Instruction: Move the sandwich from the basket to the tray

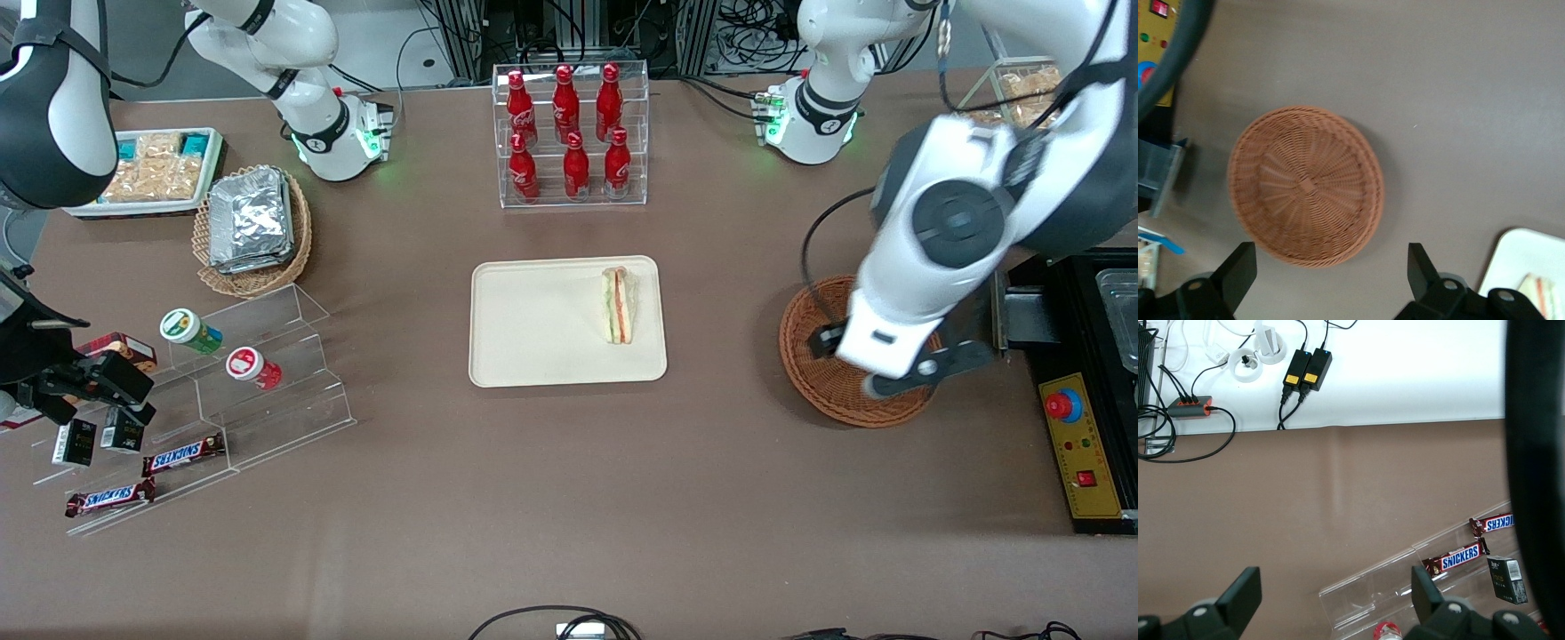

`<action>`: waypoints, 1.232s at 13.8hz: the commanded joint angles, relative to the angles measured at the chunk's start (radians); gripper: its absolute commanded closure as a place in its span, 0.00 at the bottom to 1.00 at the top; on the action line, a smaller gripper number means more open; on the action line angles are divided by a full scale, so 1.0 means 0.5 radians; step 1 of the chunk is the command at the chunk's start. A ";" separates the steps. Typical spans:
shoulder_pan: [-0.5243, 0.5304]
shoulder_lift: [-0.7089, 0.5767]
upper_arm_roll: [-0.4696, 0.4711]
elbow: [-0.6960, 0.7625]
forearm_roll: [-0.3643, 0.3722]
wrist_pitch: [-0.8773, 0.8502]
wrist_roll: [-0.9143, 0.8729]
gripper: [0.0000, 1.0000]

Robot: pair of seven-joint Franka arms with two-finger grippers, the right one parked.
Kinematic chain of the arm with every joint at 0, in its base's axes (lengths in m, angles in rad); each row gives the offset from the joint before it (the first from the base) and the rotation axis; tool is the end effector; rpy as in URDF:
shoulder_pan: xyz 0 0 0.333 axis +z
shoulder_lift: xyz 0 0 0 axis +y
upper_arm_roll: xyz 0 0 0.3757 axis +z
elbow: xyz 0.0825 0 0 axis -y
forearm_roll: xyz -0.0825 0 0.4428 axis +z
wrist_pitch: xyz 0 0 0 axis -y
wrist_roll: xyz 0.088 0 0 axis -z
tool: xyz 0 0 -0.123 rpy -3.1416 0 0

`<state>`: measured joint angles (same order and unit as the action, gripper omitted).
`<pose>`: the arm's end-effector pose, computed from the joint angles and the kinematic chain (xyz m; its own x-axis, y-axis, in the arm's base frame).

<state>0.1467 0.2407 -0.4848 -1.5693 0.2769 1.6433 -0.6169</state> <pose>0.6631 -0.1666 0.5354 0.9697 0.2434 -0.0216 0.2337 -0.9494 -0.2099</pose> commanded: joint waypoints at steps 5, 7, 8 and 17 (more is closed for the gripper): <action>-0.051 -0.407 0.457 -0.077 -0.415 -0.258 0.748 0.00; -0.054 -0.475 0.549 -0.067 -0.483 -0.332 0.950 0.00; -0.054 -0.497 0.589 -0.061 -0.489 -0.359 1.030 0.00; -0.054 -0.524 0.598 -0.046 -0.496 -0.390 1.387 0.00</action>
